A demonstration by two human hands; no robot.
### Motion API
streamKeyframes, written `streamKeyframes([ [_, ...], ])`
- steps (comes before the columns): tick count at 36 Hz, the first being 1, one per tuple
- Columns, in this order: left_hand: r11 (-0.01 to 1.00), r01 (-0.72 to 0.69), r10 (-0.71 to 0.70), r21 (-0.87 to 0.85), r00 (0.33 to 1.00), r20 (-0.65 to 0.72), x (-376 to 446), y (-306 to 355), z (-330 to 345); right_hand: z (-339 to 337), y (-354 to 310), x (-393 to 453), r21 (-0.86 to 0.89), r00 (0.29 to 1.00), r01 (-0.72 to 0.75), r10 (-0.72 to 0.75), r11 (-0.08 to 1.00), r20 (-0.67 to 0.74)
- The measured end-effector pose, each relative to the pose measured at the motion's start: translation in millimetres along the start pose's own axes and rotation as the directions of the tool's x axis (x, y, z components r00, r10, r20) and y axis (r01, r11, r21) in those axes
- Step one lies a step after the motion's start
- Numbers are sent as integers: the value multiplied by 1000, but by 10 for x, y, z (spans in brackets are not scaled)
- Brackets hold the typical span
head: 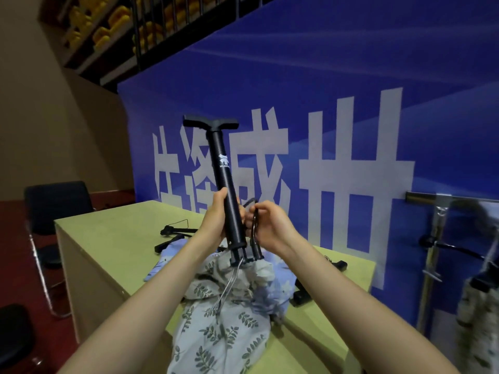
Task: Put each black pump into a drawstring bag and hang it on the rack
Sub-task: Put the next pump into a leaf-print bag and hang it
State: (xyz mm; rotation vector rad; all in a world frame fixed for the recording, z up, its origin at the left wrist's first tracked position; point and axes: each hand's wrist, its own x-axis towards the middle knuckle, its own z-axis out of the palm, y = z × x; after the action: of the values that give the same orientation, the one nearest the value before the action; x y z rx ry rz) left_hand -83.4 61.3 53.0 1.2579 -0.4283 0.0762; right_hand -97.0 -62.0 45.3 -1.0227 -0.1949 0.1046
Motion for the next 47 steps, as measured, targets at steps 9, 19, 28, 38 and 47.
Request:
streamKeyframes([
  [9,952,-63,55,299,998,38,-160,-193,-130,-68,-671,253,262,968,186,-131,947,-215],
  [19,964,69,-28,257,986,-163,-105,-331,62,-55,-1202,76,140,945,298,-271,944,-181],
  [28,984,35,-44,174,998,45,-155,-446,253,-199,-1355,-58,-553,818,321,-519,769,-248],
  [38,916,75,-159,395,970,184,-154,-509,622,-278,-1512,-278,-668,887,221,-430,711,-165],
  [47,887,-30,-92,461,966,240,-251,-576,749,-627,-1477,-244,-616,825,227,-485,754,-290],
])
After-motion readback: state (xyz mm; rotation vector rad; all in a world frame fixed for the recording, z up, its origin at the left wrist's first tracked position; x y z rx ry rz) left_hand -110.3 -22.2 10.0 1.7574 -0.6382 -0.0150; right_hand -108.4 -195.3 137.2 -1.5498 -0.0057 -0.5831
